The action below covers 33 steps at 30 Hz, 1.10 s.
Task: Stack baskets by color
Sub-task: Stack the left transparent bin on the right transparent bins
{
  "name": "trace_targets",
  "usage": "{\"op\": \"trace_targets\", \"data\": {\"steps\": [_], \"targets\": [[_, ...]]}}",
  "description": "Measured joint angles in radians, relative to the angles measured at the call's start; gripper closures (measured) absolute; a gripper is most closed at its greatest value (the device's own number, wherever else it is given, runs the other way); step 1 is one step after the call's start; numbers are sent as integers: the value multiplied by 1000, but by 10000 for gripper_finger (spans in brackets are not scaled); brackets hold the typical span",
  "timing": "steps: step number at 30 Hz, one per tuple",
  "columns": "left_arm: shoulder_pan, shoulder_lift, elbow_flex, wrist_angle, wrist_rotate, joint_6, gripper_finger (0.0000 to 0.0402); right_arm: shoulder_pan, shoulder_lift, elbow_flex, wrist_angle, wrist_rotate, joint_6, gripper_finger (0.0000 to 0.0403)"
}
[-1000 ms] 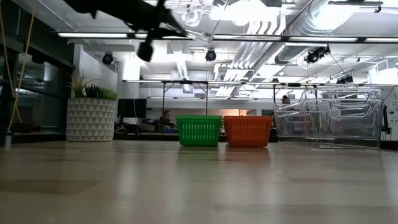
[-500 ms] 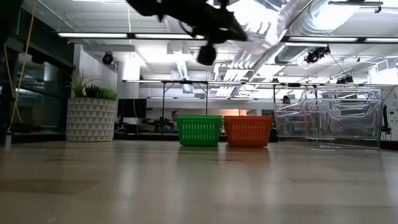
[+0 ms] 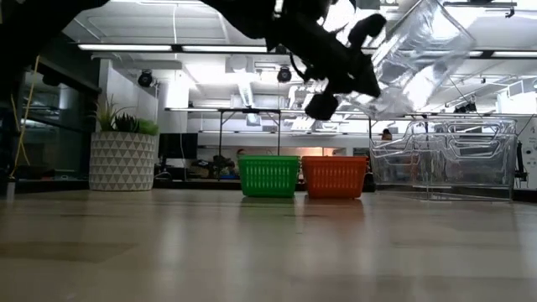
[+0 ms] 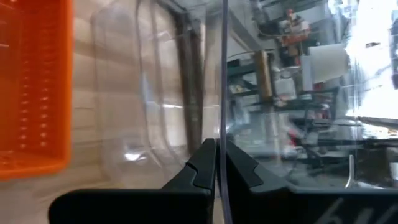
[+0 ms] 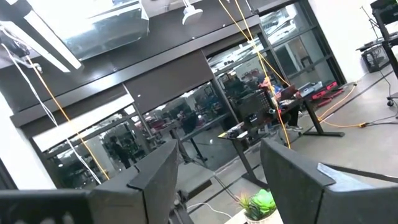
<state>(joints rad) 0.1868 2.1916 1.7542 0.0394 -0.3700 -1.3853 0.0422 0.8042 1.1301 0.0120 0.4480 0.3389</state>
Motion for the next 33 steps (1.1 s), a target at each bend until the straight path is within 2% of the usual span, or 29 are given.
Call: {"op": "trace_targets", "data": {"steps": [11, 18, 25, 33], "targets": [[7, 105, 67, 6, 16, -56, 401, 0, 13, 0, -21, 3, 0, 189], [2, 107, 71, -75, 0, -49, 401, 0, 14, 0, -38, 3, 0, 189], [10, 89, 74, -119, 13, 10, 401, 0, 14, 0, -39, 3, -5, 189], [17, 81, 168, -228, 12, 153, 402, -2, 14, 0, -54, 15, -8, 189]]}}
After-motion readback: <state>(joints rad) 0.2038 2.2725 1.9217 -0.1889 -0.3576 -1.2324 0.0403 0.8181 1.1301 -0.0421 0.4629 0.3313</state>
